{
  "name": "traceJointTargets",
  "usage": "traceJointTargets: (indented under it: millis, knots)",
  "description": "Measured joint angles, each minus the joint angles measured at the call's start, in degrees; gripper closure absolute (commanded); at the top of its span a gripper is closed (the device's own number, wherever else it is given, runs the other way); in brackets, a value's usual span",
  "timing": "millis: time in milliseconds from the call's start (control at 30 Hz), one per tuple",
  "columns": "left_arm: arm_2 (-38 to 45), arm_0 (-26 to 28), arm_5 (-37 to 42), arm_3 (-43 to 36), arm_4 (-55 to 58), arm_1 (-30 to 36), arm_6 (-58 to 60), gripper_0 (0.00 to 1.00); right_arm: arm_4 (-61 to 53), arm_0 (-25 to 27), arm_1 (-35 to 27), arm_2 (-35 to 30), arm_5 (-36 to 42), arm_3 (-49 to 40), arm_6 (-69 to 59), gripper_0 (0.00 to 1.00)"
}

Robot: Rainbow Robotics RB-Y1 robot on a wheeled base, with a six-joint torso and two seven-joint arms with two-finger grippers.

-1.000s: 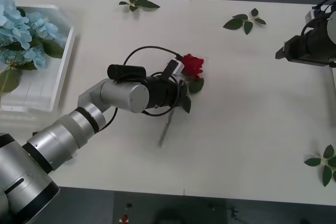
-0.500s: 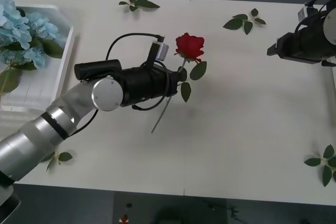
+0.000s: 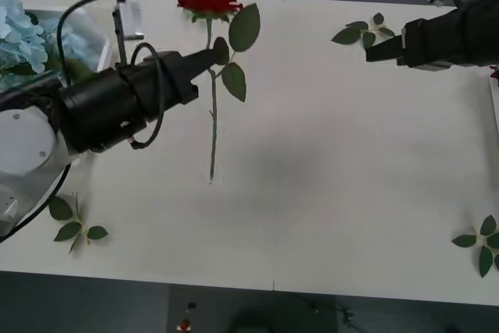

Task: Put the red flowers into the right box and the blue flowers into the left box

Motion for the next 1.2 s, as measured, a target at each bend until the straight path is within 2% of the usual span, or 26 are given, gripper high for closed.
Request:
traceJointTargets:
  millis: [200,400,733,1033,1200]
  knots:
    - [8.1,-0.2,0.0,-2.6,4.6,-6.7,0.0,1.00,-15.2,0.2,0.0,-2.0,2.0,0.0,9.6,0.00]
    - [11.0,-2.1,-0.3,-2.8,5.3,-10.8,0.0,1.00,-22.8,2.9,0.8,-2.0,2.1,-1.9,22.7,0.00]
    - [11.0,-5.1,-2.5,-2.8,6.1,-15.2,0.0,1.00,-24.6,7.6,6.8,-4.0,2.1,-7.0,36.9,0.00]
    - [10.0,-6.0,-2.5,-2.7,2.4,-17.0,0.0,1.00,-25.7,7.8,11.4,-3.9,1.9,-9.9,40.0,0.00]
    - [7.1,-7.8,-2.5,-0.8,-1.1,-17.2,-0.1,1.00,-25.7,7.8,12.4,-0.6,-1.8,-11.6,40.0,0.00]
